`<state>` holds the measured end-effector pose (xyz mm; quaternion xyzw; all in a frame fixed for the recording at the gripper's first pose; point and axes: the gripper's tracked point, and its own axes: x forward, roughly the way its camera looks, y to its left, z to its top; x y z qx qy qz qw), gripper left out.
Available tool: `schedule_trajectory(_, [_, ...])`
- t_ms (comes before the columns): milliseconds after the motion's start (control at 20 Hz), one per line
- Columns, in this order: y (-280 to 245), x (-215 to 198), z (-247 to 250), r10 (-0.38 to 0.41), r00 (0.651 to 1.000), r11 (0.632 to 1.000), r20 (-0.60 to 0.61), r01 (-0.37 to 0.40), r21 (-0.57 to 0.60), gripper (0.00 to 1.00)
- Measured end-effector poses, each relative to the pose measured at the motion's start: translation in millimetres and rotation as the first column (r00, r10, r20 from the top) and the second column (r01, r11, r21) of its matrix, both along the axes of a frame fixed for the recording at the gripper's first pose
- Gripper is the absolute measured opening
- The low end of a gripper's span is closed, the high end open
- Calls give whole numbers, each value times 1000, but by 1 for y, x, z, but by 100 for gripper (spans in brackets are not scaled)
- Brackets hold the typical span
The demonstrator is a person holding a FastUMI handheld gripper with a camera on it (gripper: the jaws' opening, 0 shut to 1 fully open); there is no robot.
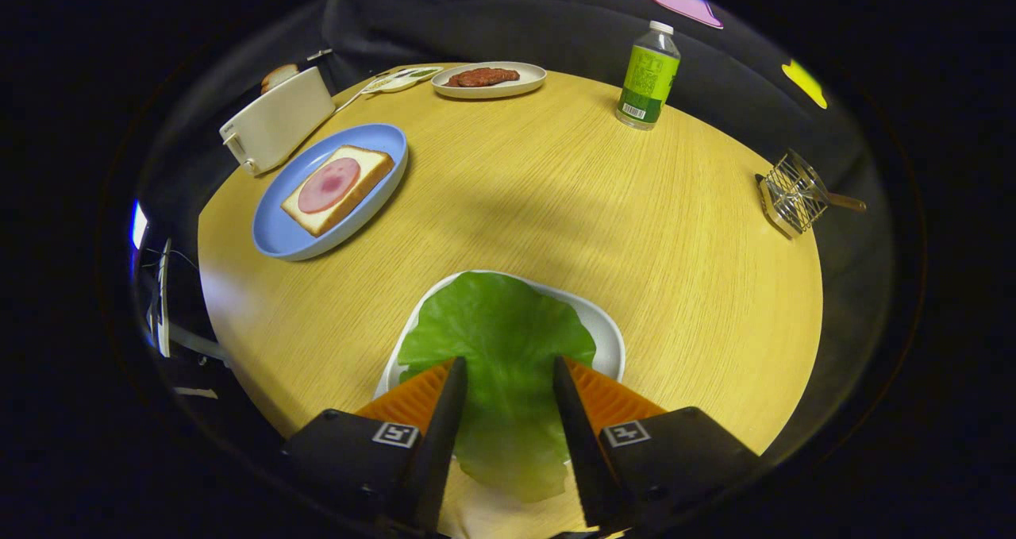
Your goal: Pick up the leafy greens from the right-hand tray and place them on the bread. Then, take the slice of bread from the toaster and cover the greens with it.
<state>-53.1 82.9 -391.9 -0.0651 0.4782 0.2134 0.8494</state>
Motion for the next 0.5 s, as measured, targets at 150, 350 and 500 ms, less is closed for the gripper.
schedule_trajectory(150, [6, -1, 0, 15, 1000, 1000, 2, -15, 0, 29])
schedule_trajectory(350, [5, -3, 5, -49, 998, 997, -30, 50, 53, 8])
schedule_trajectory(500, [3, 0, 26, -108, 994, 989, -29, 110, 103, 8])
